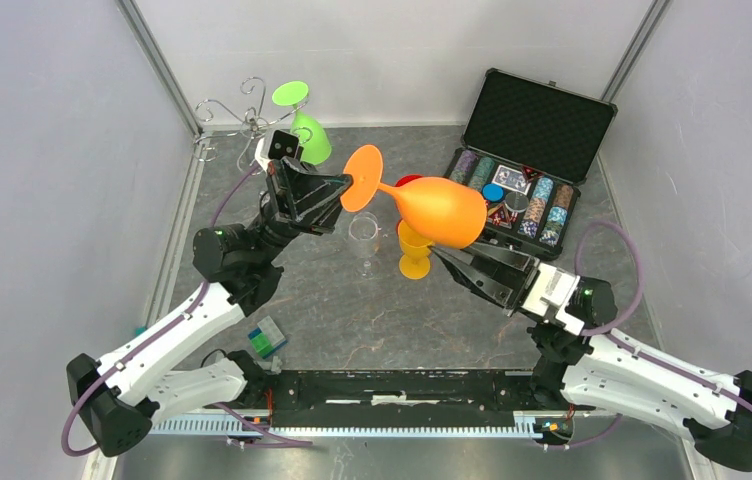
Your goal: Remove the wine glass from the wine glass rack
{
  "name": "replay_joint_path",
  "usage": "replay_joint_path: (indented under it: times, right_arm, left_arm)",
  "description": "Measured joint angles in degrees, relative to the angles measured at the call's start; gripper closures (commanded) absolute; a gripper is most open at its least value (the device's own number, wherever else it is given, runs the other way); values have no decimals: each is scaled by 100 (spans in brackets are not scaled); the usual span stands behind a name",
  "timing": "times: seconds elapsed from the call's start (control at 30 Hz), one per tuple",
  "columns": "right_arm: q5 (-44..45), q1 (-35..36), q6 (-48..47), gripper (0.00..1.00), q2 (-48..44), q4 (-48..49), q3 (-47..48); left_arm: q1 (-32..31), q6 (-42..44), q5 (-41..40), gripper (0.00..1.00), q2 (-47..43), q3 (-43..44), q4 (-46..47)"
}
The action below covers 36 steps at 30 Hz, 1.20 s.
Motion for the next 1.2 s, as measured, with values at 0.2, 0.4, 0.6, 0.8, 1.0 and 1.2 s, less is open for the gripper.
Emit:
replay_joint_path:
  times: [0.2, 0.4, 0.6, 0.8, 1.0, 1.2]
  right_arm:
    - [-313, 0, 35, 100, 37, 138, 87]
    - [-579, 0, 50, 100, 142, 122, 210]
    - [-315, 0, 203, 100, 63, -33, 387]
    - [581, 0, 765, 100, -79, -1023, 811]
    - [1742, 0, 1388, 100, -138, -3167, 1714]
    - [2293, 0, 1773, 100, -190, -5941, 2634]
  left_arm:
    - [0, -2, -26, 97, -9, 0, -13]
    - [2, 7, -101, 40, -24, 0, -7]
    - [0, 483, -120, 3, -201, -39, -468]
    - [0, 1958, -122, 0, -907, -50, -2026]
    - [0, 4197, -437, 0, -1530, 361, -4105]
    - [0, 6116, -1504, 0, -2203, 750, -5901]
